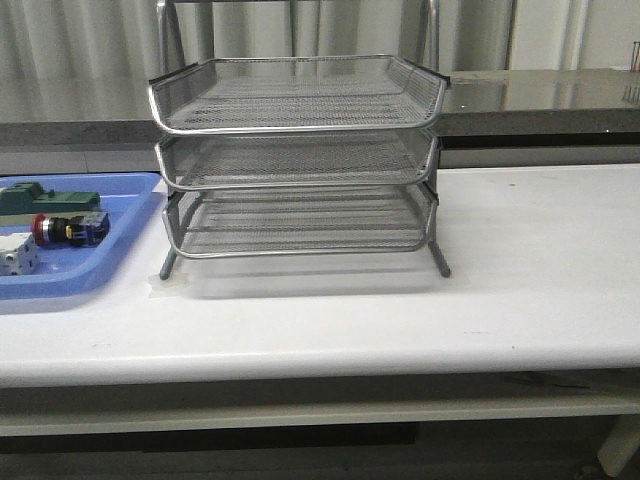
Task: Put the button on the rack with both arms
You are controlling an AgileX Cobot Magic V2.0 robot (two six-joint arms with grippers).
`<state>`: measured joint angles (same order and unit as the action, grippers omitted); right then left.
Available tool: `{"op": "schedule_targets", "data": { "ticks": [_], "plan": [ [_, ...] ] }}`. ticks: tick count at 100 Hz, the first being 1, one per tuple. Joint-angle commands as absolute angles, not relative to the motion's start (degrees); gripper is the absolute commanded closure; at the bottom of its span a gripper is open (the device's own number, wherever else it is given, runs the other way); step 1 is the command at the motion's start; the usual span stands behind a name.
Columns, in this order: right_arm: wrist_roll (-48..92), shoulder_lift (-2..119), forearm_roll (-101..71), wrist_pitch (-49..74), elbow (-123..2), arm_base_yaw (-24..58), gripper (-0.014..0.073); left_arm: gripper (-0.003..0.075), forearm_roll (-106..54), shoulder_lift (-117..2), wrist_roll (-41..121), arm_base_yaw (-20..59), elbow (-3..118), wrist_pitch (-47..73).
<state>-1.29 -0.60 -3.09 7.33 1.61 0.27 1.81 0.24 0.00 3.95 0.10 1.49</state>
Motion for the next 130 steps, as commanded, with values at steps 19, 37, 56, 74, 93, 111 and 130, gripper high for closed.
{"op": "schedule_targets", "data": {
  "ticks": [19, 37, 56, 74, 93, 111, 130],
  "plan": [
    [-1.17, -1.75, -2.36, 2.43, 0.50, -0.17, 0.0653, 0.0741, 1.95, 2.16, -0.66, 3.99, -3.06, -2.95],
    [-1.17, -1.75, -2.36, 2.43, 0.50, -0.17, 0.0653, 0.0741, 1.85, 2.16, -0.66, 3.99, -3.06, -2.95],
    [-1.17, -1.75, -2.36, 2.37, 0.50, -0.17, 0.0653, 0.0741, 1.85, 2.16, -0.66, 3.99, -3.06, -2.95],
    [-1.17, -1.75, -2.42, -1.76, 0.50, -0.17, 0.0653, 0.0741, 1.85, 2.16, -0.66, 3.99, -3.06, -2.95],
    [-1.17, -1.42, -2.48, -5.50, -1.82, -0.17, 0.0653, 0.0741, 1.85, 2.16, -0.66, 3.99, -3.06, -2.95],
    [-1.22, 3.27, -5.36, 6.28, -12.53, -0.17, 0.0653, 0.0741, 1.85, 2.16, -0.66, 3.99, -3.06, -2.95],
    [-1.22, 16.11, -7.26, 21.81, -27.38, -0.17, 0.0653, 0.0741, 1.85, 2.16, -0.66, 3.99, -3.06, -2.95]
  ]
}}
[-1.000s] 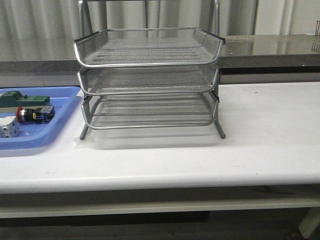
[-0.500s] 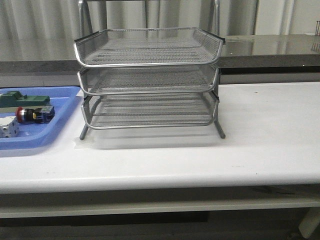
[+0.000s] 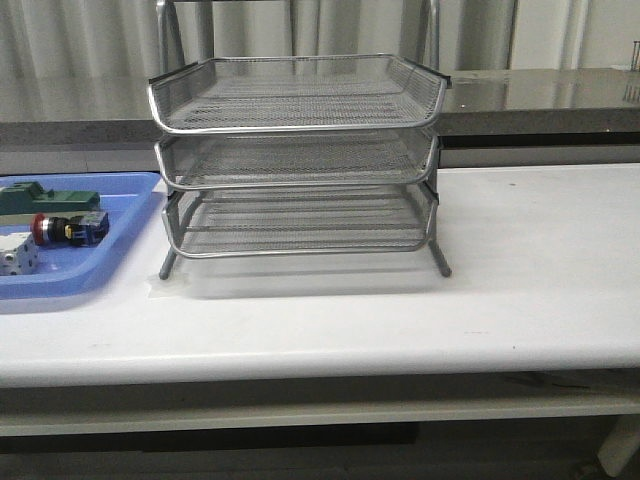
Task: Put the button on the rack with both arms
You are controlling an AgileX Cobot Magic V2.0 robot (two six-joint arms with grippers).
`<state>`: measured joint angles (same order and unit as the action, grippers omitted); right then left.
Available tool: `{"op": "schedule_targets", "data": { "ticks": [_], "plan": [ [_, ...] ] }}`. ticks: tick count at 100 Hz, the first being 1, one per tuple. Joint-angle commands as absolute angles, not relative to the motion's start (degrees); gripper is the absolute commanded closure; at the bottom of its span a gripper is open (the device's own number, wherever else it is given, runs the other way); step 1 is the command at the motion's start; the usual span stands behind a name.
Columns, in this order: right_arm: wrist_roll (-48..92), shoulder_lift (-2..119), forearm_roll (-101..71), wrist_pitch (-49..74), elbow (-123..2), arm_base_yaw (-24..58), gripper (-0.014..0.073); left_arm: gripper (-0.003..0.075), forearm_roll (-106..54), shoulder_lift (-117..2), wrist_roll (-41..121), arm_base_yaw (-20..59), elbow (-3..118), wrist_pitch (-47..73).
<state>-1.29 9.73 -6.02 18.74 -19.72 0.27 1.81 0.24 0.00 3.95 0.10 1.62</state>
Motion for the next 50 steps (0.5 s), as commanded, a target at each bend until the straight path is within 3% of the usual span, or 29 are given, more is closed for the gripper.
{"op": "schedule_targets", "data": {
  "ticks": [1, 18, 50],
  "plan": [
    [-1.22, 17.26, -7.40, 22.35, -27.89, -0.17, 0.0653, 0.0741, 1.85, 2.16, -0.66, 3.99, -3.06, -2.95],
    [-1.22, 30.91, -12.74, 31.23, -38.18, -0.17, 0.0653, 0.0741, 1.85, 2.16, -0.66, 3.99, -3.06, -2.95],
    [-1.22, 50.85, -28.74, 31.60, -45.29, -0.17, 0.0653, 0.0741, 1.85, 2.16, -0.66, 3.99, -3.06, -2.95]
  ]
}}
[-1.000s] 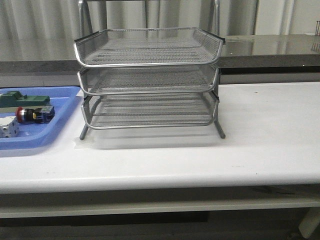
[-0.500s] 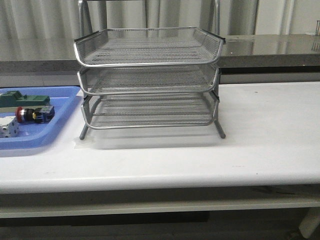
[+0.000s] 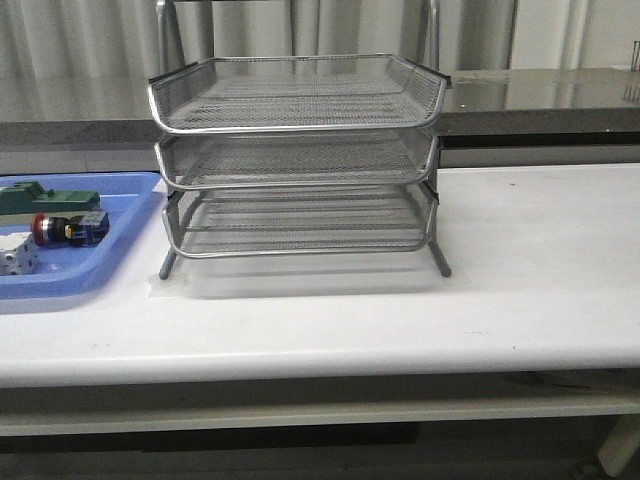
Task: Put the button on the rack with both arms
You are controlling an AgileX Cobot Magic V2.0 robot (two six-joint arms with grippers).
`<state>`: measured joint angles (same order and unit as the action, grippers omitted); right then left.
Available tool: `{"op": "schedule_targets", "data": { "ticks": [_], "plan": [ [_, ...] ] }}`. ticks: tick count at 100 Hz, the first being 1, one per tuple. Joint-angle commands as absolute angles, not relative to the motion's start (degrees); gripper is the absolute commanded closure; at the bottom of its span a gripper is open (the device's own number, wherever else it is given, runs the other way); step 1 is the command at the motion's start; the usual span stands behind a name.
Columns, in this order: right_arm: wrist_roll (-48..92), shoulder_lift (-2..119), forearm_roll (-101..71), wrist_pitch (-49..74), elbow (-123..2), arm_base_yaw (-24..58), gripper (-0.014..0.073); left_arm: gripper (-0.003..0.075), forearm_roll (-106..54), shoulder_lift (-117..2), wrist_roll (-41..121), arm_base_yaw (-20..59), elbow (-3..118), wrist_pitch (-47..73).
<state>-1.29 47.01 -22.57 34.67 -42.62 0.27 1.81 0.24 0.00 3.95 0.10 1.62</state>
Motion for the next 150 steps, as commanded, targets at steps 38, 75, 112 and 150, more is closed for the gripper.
{"op": "schedule_targets", "data": {
  "ticks": [38, 75, 112, 150],
  "plan": [
    [0.00, 63.20, -34.83, 32.27, -45.35, -0.11, 0.0652, 0.0741, 1.85, 2.16, -0.66, 3.99, -3.06, -2.95],
    [10.51, 64.94, -47.61, 32.47, -45.35, 0.09, 0.0321, 0.0741, 1.85, 2.16, -0.66, 3.99, -3.06, -2.95],
    [16.00, 66.52, -59.89, 30.86, -45.35, 0.09, 0.0223, 0.0741, 1.85, 2.16, -0.66, 3.99, -3.06, -2.95],
    [34.68, 80.51, -86.76, 35.64, -45.35, 0.09, 0.0223, 0.0741, 1.85, 2.16, -0.66, 3.99, -3.06, -2.95]
  ]
}}
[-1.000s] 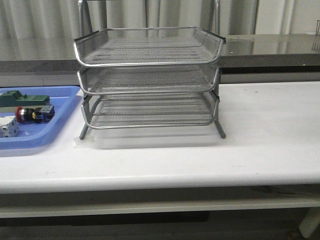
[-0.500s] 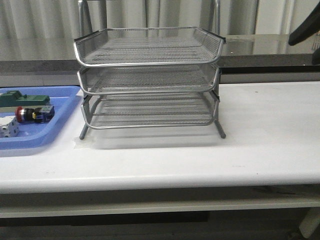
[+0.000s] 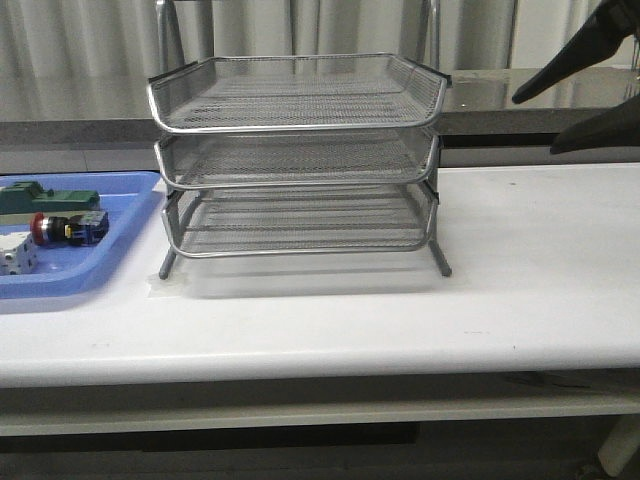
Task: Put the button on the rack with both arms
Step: 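Move the right gripper toward the middle mesh tray's front edge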
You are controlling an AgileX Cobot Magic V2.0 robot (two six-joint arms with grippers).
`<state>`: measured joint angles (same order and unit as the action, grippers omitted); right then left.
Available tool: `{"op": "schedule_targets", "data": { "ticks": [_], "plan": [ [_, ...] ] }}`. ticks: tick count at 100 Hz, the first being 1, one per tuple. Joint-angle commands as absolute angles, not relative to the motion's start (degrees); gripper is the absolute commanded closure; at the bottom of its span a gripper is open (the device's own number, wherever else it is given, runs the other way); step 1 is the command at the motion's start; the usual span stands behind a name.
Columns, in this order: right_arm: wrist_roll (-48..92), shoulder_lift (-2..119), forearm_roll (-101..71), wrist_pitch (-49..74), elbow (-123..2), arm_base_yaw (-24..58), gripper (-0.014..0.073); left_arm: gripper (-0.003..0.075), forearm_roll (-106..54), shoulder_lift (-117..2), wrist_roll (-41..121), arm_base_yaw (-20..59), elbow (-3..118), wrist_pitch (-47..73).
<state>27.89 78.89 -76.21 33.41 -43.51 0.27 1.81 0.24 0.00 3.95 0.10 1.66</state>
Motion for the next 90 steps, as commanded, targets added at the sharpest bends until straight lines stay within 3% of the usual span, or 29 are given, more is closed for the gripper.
{"op": "schedule_targets", "data": {
  "ticks": [1, 48, 90],
  "plan": [
    [35.74, 80.80, -87.43, 35.83, -45.35, 0.09, 0.0223, 0.0741, 1.85, 2.16, -0.66, 3.99, -3.06, -2.95],
    [51.62, 95.86, -111.01, 40.53, -45.35, 6.38, 0.0223, 0.0741, 1.85, 2.16, -0.66, 3.99, -3.06, -2.95],
    [51.86, 101.05, -110.95, 43.10, -52.21, 7.89, 0.0223, 0.0741, 1.85, 2.16, -0.66, 3.99, -3.06, -2.95]
  ]
}}
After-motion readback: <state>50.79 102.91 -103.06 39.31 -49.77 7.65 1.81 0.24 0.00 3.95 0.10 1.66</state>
